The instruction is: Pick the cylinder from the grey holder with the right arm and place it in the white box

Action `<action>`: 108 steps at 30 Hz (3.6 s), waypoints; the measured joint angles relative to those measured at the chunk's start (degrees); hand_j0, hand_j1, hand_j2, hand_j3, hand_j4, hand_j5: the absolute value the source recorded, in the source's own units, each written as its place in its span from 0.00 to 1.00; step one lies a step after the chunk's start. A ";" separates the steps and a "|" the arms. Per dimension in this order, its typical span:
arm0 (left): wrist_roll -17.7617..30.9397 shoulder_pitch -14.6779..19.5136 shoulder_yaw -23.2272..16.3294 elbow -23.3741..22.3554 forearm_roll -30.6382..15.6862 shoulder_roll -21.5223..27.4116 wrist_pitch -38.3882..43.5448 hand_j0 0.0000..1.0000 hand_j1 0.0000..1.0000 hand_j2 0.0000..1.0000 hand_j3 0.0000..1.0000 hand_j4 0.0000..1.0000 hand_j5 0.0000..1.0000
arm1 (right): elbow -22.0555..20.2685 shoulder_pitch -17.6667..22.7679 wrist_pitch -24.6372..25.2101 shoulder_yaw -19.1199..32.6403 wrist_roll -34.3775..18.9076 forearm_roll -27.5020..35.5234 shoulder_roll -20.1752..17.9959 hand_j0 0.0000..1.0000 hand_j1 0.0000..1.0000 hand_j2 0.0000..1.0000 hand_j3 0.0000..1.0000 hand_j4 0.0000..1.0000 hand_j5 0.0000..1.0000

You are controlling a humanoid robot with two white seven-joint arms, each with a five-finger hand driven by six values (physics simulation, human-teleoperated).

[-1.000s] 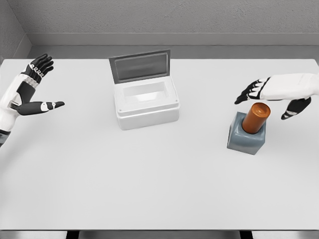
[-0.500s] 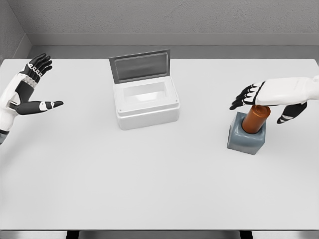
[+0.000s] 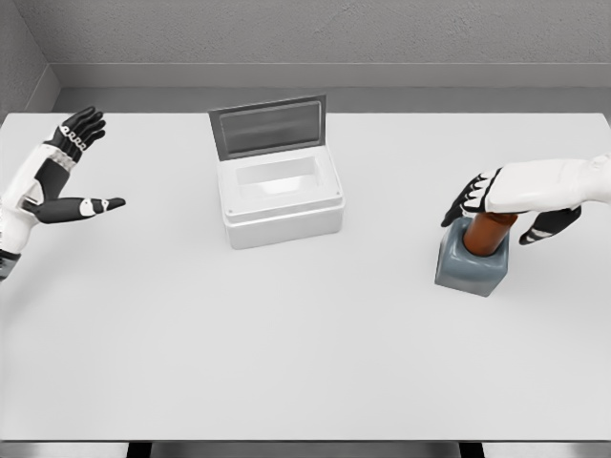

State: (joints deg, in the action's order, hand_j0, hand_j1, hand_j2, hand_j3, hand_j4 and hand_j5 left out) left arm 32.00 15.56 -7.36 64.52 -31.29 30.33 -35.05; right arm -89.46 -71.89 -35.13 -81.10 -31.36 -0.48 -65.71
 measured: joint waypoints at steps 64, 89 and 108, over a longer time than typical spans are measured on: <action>3.00 14.15 -0.13 -9.86 9.14 -11.84 21.06 1.00 1.00 1.00 1.00 1.00 1.00 | 0.05 -7.47 -0.03 2.36 -3.57 -0.37 2.86 0.39 0.39 0.39 0.39 0.39 0.39; 3.00 13.89 -0.26 -9.61 10.34 -11.34 21.07 1.00 1.00 1.00 1.00 1.00 1.00 | 3.29 -10.20 0.00 1.80 -3.69 -3.23 13.85 0.36 0.36 0.36 0.36 0.36 0.36; 3.00 13.80 -0.22 -9.47 11.17 -11.12 21.07 1.00 1.00 1.00 1.00 1.00 1.00 | 9.70 -11.78 -0.01 0.50 -3.68 -7.13 23.48 0.35 0.35 0.35 0.35 0.35 0.35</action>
State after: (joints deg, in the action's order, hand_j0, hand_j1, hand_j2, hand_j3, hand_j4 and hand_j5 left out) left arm 35.00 29.36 -7.58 55.05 -20.12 19.21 -13.99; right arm -79.76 -83.67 -35.15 -80.60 -35.05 -7.60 -42.23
